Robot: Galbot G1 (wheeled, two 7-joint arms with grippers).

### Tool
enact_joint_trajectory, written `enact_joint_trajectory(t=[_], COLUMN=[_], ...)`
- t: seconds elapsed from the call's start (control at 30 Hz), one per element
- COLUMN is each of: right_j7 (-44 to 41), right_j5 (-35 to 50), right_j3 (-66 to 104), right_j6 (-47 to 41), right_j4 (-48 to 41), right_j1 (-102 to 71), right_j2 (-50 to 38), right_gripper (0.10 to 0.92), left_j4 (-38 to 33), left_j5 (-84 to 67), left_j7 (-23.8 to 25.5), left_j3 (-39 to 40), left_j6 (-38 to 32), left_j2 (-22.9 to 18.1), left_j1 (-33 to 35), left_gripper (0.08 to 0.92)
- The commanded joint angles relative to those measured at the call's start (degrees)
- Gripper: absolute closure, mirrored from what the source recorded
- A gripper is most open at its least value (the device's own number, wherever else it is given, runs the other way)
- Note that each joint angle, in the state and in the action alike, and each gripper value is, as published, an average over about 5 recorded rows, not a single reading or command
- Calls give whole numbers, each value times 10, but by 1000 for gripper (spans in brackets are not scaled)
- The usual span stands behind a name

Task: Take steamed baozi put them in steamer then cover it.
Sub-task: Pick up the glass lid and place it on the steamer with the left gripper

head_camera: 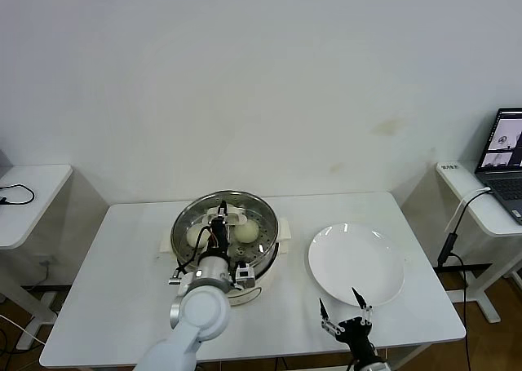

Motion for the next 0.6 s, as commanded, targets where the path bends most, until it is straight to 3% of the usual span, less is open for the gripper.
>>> enact_joint_trajectory(t=[0.03,0.6], right_j7=[0,-2], right_j5=[0,-1], right_j3=[-1,-6], right_j6=[1,4], right_j4=[-1,-1], right_j1=[0,-2], right_j2=[-1,-3], right_gripper=[203,203], left_j4=[8,17], left_j5=[6,5], left_j7=[-3,-22], left_j3=[-2,-14], left_j6=[-1,-10], left_j2=[-9,-23], left_j1=[5,14], left_gripper=[872,872])
